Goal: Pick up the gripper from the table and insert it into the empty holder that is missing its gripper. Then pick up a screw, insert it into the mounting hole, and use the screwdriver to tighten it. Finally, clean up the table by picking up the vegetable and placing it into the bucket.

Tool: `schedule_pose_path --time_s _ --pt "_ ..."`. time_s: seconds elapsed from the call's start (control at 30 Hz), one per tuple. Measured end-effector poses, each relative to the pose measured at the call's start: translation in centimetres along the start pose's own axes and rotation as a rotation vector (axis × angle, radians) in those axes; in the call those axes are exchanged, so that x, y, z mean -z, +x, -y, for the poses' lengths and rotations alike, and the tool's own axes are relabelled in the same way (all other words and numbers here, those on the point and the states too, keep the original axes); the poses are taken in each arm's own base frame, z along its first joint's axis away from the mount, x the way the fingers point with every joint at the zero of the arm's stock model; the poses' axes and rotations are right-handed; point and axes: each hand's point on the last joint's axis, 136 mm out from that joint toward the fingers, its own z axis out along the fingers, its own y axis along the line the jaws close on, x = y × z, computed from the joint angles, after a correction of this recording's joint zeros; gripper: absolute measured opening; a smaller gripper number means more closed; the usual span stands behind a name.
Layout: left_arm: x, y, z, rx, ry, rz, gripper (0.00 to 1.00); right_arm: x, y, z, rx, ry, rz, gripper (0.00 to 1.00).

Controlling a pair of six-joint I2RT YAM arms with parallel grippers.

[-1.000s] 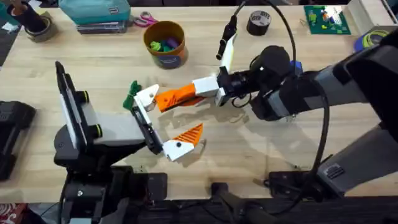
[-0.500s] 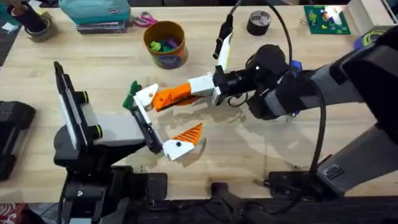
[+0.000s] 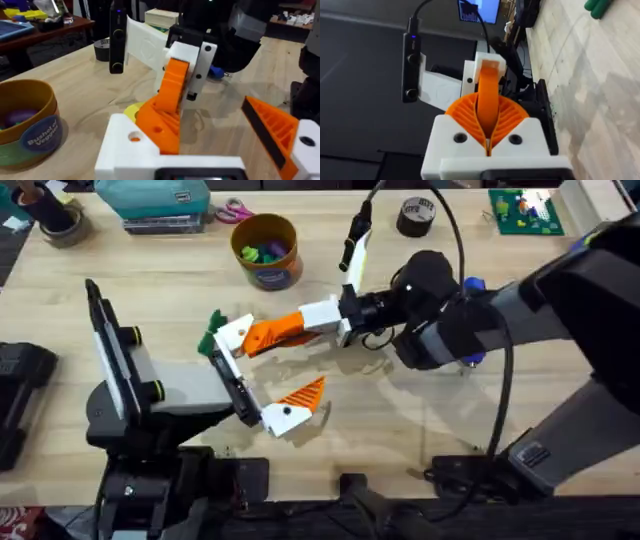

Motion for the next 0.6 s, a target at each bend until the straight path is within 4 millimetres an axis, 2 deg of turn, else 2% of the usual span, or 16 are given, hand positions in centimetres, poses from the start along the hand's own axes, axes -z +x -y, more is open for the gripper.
schedule_pose_path --time_s 0.27,0.6 --pt "0.0 0.0 0.0 0.0 0.001 0.0 0.985 -0.8 -0.9 0.1 0.013 -0.008 -0.005 0.009" --pt "0.0 0.0 -0.1 -0.003 -0.003 0.0 0.986 -1.5 -0.9 -0.1 0.003 -0.007 -0.022 0.009"
